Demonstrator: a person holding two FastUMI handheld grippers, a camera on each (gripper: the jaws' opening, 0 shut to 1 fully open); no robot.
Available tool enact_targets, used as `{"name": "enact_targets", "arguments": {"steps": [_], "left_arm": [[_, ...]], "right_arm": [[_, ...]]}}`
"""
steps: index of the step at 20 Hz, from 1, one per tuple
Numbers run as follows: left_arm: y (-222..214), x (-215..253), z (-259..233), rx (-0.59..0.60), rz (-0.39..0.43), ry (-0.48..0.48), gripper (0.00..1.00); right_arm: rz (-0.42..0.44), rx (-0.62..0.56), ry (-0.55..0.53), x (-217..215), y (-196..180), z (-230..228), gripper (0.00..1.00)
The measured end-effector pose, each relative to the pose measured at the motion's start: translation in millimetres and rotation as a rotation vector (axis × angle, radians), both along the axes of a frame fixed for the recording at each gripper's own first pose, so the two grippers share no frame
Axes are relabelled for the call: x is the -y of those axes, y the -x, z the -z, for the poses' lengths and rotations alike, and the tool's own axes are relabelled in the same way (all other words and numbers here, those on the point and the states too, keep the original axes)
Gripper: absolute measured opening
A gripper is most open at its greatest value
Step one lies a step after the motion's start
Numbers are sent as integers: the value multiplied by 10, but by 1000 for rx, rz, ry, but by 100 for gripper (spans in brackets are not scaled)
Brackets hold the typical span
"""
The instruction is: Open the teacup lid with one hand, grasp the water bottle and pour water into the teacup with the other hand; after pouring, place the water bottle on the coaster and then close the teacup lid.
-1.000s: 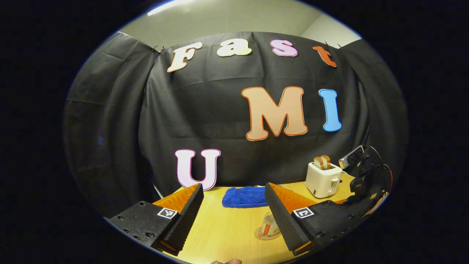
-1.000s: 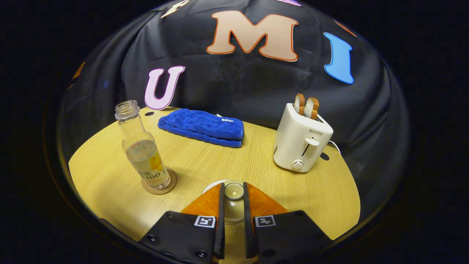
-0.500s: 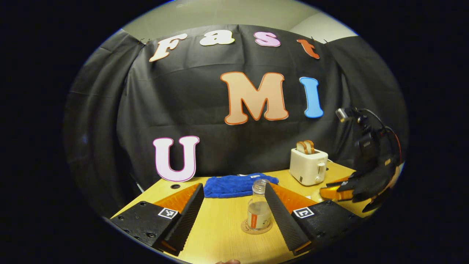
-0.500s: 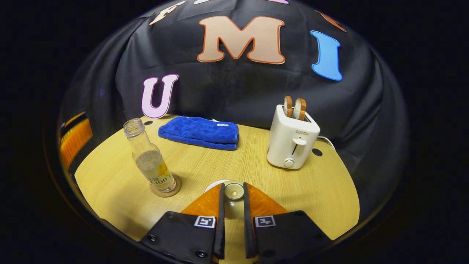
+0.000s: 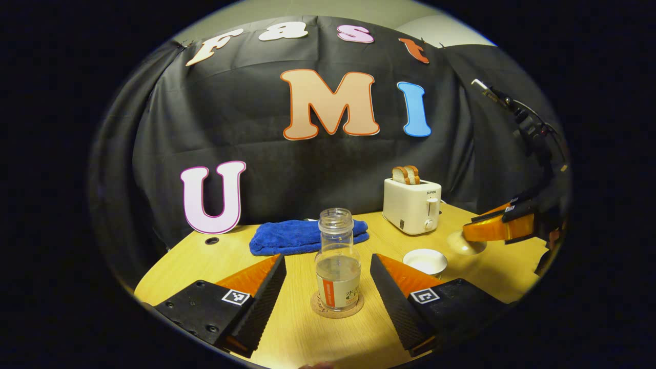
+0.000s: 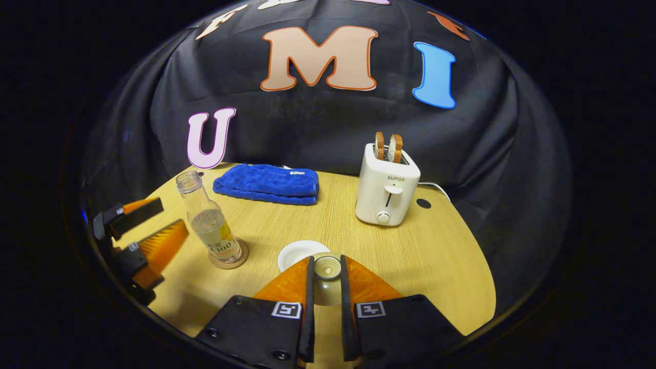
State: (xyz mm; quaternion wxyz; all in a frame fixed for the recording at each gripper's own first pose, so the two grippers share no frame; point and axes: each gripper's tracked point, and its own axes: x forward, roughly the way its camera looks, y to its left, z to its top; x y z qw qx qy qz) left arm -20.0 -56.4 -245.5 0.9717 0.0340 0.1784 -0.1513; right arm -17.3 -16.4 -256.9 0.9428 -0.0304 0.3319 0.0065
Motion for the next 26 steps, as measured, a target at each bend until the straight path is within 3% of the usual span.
{"name": "enact_targets", "arguments": {"steps": [7,12,17,20,22,26], "left_arm": [[-112,-5,531,-101,9,-11,98],[-136,58,801,-165,59,-26,97],[-187,126,853,-162,93,-39,98],[-211,202,913,-171,114,-62,88],[-231,209,943,-170,122,-85,76],[-270,230,902,-163,141,-143,72]], "right_arm": [[14,-8,17,-42,152,-42,24],[44,-27,5,-30,241,-2,26],[60,-30,4,13,328,-11,25],[66,-34,-1,33,358,-11,24],[71,-30,-3,67,365,-21,23],[92,-25,-21,147,374,-6,24]]}}
